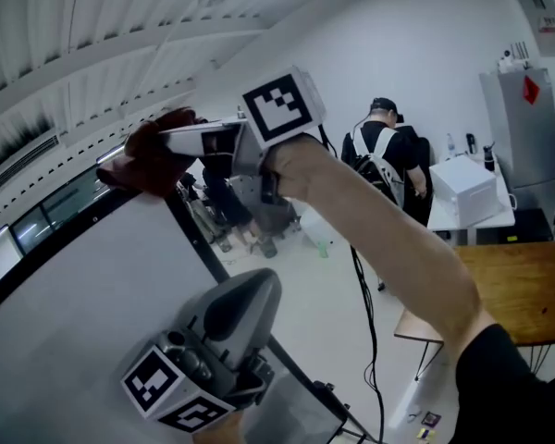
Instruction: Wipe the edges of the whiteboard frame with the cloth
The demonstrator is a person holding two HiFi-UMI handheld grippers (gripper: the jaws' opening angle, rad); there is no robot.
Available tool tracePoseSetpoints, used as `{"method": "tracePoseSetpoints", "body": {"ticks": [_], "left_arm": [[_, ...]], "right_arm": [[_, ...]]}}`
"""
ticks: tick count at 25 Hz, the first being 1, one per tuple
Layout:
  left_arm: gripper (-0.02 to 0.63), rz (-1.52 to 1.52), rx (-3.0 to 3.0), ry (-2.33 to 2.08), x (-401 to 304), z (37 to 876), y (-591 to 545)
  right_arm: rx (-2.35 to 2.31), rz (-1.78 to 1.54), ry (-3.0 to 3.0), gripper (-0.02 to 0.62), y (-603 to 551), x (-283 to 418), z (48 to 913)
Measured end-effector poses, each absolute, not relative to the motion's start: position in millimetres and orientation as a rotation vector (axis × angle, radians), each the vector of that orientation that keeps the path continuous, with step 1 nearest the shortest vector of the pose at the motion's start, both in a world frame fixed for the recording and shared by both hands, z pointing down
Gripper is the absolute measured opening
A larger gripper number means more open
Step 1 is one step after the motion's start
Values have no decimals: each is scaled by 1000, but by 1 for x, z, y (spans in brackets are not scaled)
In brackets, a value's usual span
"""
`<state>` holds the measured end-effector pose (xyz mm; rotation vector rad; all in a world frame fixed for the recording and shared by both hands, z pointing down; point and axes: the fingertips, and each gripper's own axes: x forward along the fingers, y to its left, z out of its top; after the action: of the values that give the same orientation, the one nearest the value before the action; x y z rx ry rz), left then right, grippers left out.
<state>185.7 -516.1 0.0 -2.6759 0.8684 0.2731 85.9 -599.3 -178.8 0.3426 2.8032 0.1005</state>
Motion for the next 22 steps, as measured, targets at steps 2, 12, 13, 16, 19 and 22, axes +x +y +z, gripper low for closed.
{"method": "tracePoseSetpoints", "body": {"ticks": [2, 12, 13, 16, 19, 22], "left_arm": [[-9, 285, -2694, 857, 192, 8, -515], [-9, 265, -2763, 858, 181, 34, -519], [-9, 264, -2763, 862, 184, 36, -521], [-9, 260, -2776, 867, 186, 42, -521], [-9, 253, -2786, 871, 186, 48, -520], [-9, 258, -2796, 877, 187, 52, -518]], "right_arm": [[362, -8, 2757, 130, -610, 94, -167], [469, -289, 2662, 126, -620, 84, -129], [466, -281, 2666, 127, -622, 87, -126], [459, -243, 2687, 126, -621, 90, -117], [440, -208, 2712, 126, -618, 90, -109], [430, -196, 2736, 126, -617, 90, -100]]}}
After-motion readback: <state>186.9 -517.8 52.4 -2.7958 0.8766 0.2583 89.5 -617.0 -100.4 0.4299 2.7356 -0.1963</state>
